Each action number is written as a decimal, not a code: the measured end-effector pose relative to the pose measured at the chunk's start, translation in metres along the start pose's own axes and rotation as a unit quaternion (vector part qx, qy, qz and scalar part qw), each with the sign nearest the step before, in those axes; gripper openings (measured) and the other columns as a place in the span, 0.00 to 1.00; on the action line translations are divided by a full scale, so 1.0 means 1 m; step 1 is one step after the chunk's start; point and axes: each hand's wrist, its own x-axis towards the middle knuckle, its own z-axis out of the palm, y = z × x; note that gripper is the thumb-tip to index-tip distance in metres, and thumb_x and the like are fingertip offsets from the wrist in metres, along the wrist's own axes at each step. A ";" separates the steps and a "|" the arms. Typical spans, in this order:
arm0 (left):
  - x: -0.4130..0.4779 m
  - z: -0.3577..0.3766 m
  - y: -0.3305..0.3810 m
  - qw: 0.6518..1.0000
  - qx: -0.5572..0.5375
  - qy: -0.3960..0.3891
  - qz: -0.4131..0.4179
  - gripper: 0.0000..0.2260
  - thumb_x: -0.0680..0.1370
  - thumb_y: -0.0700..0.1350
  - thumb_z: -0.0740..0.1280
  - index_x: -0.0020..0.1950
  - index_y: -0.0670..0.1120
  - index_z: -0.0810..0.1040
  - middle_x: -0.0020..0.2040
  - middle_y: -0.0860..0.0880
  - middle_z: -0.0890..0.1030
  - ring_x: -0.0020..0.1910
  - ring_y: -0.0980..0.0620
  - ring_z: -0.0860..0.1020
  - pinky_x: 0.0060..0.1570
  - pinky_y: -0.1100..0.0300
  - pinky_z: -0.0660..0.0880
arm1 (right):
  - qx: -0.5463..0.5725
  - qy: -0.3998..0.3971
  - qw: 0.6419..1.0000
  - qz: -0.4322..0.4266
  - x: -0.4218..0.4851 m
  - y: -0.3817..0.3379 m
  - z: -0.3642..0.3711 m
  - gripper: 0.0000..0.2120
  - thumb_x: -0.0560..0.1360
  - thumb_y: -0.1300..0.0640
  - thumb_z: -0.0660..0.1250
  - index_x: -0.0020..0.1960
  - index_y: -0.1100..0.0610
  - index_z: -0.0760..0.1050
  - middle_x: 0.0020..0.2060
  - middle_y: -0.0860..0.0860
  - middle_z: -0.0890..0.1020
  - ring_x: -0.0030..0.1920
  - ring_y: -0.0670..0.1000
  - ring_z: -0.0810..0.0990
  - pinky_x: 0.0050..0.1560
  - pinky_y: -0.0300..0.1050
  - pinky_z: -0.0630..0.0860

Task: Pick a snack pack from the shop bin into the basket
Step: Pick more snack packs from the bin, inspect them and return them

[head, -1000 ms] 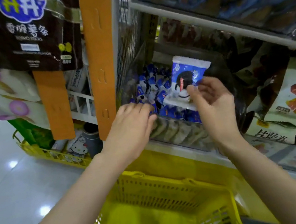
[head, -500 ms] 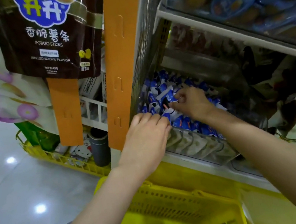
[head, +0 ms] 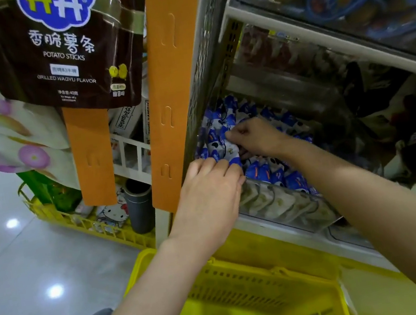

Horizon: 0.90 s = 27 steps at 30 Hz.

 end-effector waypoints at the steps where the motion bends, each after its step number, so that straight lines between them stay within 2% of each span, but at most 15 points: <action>1: 0.000 0.000 0.000 1.000 -0.001 0.001 0.000 0.18 0.78 0.47 0.48 0.47 0.45 0.78 0.42 0.49 0.80 0.45 0.47 0.76 0.55 0.52 0.69 | 0.029 0.009 1.000 0.005 -0.003 0.002 -0.005 0.12 0.79 0.52 0.59 0.52 0.59 0.75 0.40 0.53 0.78 0.36 0.46 0.78 0.41 0.41 0.78; 2: 0.000 0.000 0.000 1.000 -0.002 0.001 0.001 0.18 0.78 0.47 0.49 0.47 0.45 0.78 0.42 0.49 0.80 0.45 0.47 0.76 0.55 0.52 0.69 | 0.048 0.030 0.998 0.005 -0.005 0.004 -0.011 0.11 0.80 0.52 0.59 0.54 0.58 0.75 0.42 0.53 0.79 0.37 0.46 0.78 0.40 0.39 0.78; 4: 0.000 0.001 0.000 1.000 0.002 0.006 0.001 0.16 0.78 0.46 0.52 0.47 0.45 0.79 0.42 0.49 0.80 0.44 0.47 0.77 0.54 0.51 0.70 | 0.055 0.084 0.995 -0.003 -0.009 0.011 -0.022 0.09 0.79 0.54 0.59 0.48 0.56 0.76 0.41 0.51 0.80 0.37 0.45 0.79 0.38 0.36 0.77; 6: 0.000 0.003 0.000 1.000 0.004 0.013 0.001 0.14 0.78 0.46 0.54 0.47 0.45 0.79 0.41 0.49 0.80 0.44 0.47 0.77 0.54 0.51 0.70 | 0.003 0.114 0.993 -0.001 -0.015 0.019 -0.027 0.09 0.79 0.55 0.60 0.43 0.56 0.75 0.37 0.50 0.79 0.35 0.44 0.77 0.40 0.36 0.76; 9: 0.000 0.006 -0.001 1.000 0.009 0.024 0.000 0.11 0.78 0.45 0.56 0.46 0.46 0.78 0.41 0.49 0.80 0.43 0.47 0.76 0.53 0.52 0.68 | -0.069 0.076 0.994 0.027 -0.020 0.027 -0.021 0.12 0.78 0.55 0.63 0.39 0.61 0.76 0.30 0.49 0.75 0.28 0.41 0.74 0.30 0.28 0.70; 10: 0.000 0.007 -0.001 1.000 0.011 0.026 0.000 0.11 0.78 0.44 0.57 0.46 0.46 0.78 0.41 0.49 0.80 0.43 0.47 0.76 0.53 0.53 0.68 | -0.073 0.059 0.995 0.032 -0.021 0.027 -0.018 0.13 0.77 0.55 0.64 0.36 0.60 0.74 0.28 0.49 0.74 0.27 0.41 0.73 0.32 0.30 0.71; 12: 0.000 0.007 0.000 1.000 0.015 0.023 0.001 0.09 0.78 0.44 0.59 0.47 0.46 0.78 0.41 0.49 0.80 0.44 0.47 0.76 0.53 0.53 0.68 | -0.089 0.049 0.994 0.036 -0.019 0.026 -0.013 0.14 0.75 0.54 0.67 0.33 0.58 0.73 0.28 0.49 0.74 0.29 0.44 0.73 0.41 0.40 0.74; 14: 0.000 0.007 0.000 1.000 0.013 0.021 0.004 0.08 0.78 0.44 0.59 0.47 0.46 0.78 0.42 0.49 0.80 0.45 0.47 0.76 0.54 0.52 0.68 | -0.127 0.041 0.990 0.053 -0.015 0.022 -0.011 0.12 0.74 0.51 0.68 0.39 0.60 0.79 0.33 0.53 0.78 0.31 0.48 0.74 0.45 0.46 0.76; 16: 0.000 0.006 -0.001 1.000 0.009 0.021 0.007 0.09 0.79 0.44 0.58 0.47 0.46 0.78 0.42 0.49 0.80 0.45 0.47 0.76 0.55 0.53 0.67 | -0.163 0.028 0.983 0.081 -0.010 0.020 -0.010 0.16 0.73 0.49 0.69 0.46 0.63 0.81 0.37 0.57 0.80 0.34 0.50 0.76 0.47 0.48 0.77; 19: 0.000 0.005 -0.002 1.000 0.011 0.015 0.011 0.12 0.79 0.45 0.55 0.48 0.46 0.78 0.43 0.49 0.80 0.46 0.47 0.76 0.55 0.54 0.64 | -0.158 0.025 0.981 0.108 -0.006 0.018 -0.011 0.16 0.70 0.49 0.72 0.46 0.63 0.79 0.43 0.57 0.81 0.44 0.53 0.78 0.54 0.49 0.77; 21: 0.001 0.003 -0.003 1.000 0.014 -0.003 0.018 0.13 0.80 0.46 0.53 0.51 0.46 0.77 0.46 0.49 0.80 0.49 0.47 0.75 0.56 0.54 0.61 | -0.120 0.057 0.986 0.097 -0.008 0.018 -0.012 0.16 0.70 0.52 0.73 0.51 0.62 0.78 0.51 0.55 0.81 0.50 0.52 0.78 0.55 0.45 0.75; 22: 0.001 0.002 -0.004 1.000 0.010 -0.011 0.022 0.13 0.81 0.46 0.53 0.53 0.47 0.77 0.48 0.50 0.79 0.50 0.48 0.74 0.57 0.55 0.60 | -0.104 0.084 0.987 0.085 -0.011 0.018 -0.013 0.16 0.70 0.53 0.73 0.53 0.61 0.78 0.52 0.54 0.81 0.50 0.50 0.78 0.53 0.43 0.74; 25: 0.002 0.002 -0.009 0.999 -0.023 -0.013 0.026 0.13 0.82 0.48 0.51 0.55 0.49 0.75 0.51 0.52 0.77 0.53 0.50 0.72 0.57 0.58 0.56 | -0.076 0.198 0.977 0.005 -0.032 0.013 -0.018 0.15 0.71 0.55 0.72 0.56 0.58 0.76 0.45 0.49 0.78 0.44 0.45 0.75 0.46 0.38 0.74; 27: 0.002 0.000 -0.007 0.996 -0.082 0.011 0.016 0.13 0.82 0.47 0.52 0.57 0.49 0.74 0.53 0.52 0.75 0.54 0.52 0.71 0.56 0.60 0.58 | -0.043 0.272 0.958 -0.080 -0.052 0.007 -0.026 0.13 0.71 0.55 0.71 0.54 0.57 0.75 0.41 0.47 0.76 0.39 0.42 0.74 0.41 0.29 0.73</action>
